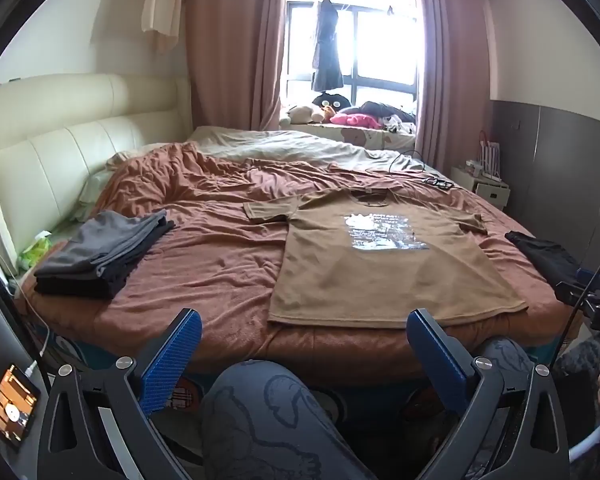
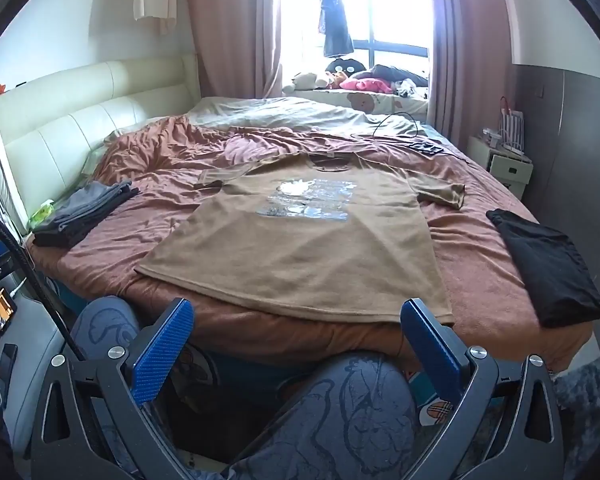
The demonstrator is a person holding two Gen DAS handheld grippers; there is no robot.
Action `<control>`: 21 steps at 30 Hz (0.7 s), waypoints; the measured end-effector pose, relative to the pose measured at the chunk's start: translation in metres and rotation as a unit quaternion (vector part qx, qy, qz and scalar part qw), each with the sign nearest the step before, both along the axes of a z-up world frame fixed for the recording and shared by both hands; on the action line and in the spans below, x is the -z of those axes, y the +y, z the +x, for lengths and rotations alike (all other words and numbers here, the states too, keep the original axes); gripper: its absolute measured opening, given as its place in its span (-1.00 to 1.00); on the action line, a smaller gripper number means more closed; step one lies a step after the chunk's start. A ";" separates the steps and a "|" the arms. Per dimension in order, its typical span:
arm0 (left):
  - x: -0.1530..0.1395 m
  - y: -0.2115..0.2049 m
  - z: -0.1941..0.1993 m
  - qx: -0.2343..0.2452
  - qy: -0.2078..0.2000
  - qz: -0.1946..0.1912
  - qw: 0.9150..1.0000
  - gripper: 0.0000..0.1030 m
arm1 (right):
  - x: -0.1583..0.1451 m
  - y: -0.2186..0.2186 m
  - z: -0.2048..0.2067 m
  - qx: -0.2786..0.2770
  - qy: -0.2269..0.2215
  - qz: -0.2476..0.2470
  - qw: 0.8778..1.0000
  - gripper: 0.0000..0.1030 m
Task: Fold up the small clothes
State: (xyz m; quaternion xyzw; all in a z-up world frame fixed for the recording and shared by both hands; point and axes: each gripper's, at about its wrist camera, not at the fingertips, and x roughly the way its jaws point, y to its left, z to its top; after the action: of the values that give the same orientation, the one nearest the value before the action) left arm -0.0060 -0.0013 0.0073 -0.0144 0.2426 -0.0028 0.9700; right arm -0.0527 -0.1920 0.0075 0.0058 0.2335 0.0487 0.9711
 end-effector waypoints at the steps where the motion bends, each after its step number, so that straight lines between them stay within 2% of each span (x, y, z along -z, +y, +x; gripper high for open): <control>1: 0.000 0.001 -0.001 0.000 -0.001 -0.002 1.000 1.00 | 0.000 0.001 -0.001 -0.001 -0.003 0.001 1.000 1.00; 21: 0.005 0.005 -0.011 0.012 -0.009 -0.008 1.000 1.00 | -0.002 0.005 -0.003 -0.006 -0.007 -0.009 1.000 1.00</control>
State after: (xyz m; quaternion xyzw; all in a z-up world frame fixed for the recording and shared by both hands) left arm -0.0168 0.0037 0.0027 -0.0195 0.2341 -0.0169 0.9719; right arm -0.0555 -0.1868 0.0099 -0.0048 0.2274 0.0525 0.9724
